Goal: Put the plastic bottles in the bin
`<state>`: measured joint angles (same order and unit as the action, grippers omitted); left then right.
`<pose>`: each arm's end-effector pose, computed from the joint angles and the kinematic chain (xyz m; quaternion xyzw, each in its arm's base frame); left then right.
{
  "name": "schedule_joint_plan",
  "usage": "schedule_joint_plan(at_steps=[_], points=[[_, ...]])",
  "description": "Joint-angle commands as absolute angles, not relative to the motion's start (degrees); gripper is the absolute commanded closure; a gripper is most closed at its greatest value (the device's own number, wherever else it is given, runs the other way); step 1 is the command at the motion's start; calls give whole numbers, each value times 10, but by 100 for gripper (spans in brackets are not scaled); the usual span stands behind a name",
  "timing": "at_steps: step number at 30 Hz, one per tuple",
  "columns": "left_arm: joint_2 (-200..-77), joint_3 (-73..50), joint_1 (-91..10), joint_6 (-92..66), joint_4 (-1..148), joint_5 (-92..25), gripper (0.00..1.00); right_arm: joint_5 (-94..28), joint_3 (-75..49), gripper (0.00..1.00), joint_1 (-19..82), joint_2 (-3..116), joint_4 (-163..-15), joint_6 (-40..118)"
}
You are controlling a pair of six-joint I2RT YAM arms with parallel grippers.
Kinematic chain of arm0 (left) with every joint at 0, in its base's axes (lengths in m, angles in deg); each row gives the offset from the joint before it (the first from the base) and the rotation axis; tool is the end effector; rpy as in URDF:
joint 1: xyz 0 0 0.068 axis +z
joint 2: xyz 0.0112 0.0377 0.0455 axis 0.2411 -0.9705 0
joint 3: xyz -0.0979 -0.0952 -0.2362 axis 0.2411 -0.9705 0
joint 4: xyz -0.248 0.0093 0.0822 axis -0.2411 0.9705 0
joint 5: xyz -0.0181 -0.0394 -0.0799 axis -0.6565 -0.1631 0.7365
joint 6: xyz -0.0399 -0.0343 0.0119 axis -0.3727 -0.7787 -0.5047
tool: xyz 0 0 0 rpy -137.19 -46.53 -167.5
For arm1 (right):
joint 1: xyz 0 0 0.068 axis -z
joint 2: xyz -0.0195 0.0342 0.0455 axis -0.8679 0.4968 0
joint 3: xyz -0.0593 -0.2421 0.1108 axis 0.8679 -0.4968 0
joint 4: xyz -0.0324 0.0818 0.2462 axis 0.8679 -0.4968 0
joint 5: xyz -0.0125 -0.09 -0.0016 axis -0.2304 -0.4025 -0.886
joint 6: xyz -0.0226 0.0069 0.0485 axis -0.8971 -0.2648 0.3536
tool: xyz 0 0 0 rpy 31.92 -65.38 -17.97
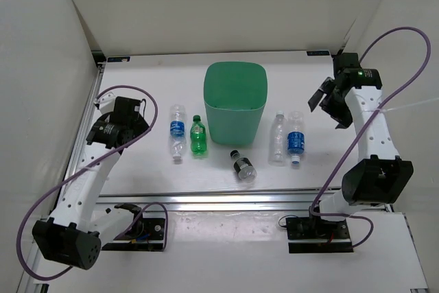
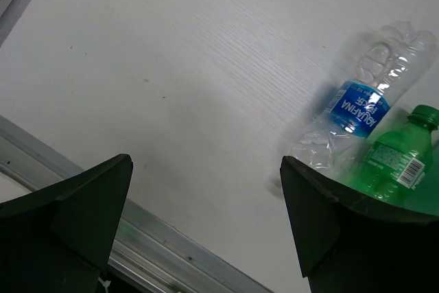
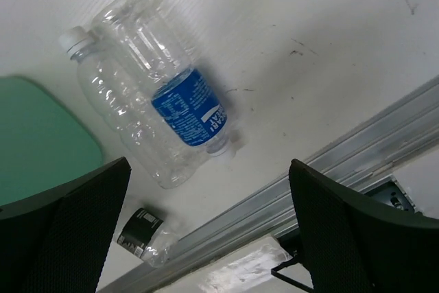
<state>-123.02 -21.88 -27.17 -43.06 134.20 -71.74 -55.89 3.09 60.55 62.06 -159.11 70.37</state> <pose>0.1855 -0.0252 0.3236 -0.2999 0.8782 0.0916 0.3611 0.2893 -0.0112 0.3583 0.3453 0.9054 -0.0580 0.2400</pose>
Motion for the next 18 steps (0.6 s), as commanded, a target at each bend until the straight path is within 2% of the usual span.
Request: schedule_joint_plan(at_steps=[1,8,18], points=[[-1242,-187,-260,-445,1362,-743,0,-493,29,0,605,633,-1537,641],[-1249,-175,-249,-402,1331,-653,0,-377,37,0,605,727,-1477,592],[-1274,-170,-216,-402,1323,-613,0,-375,-15,0,605,816,-1430,592]])
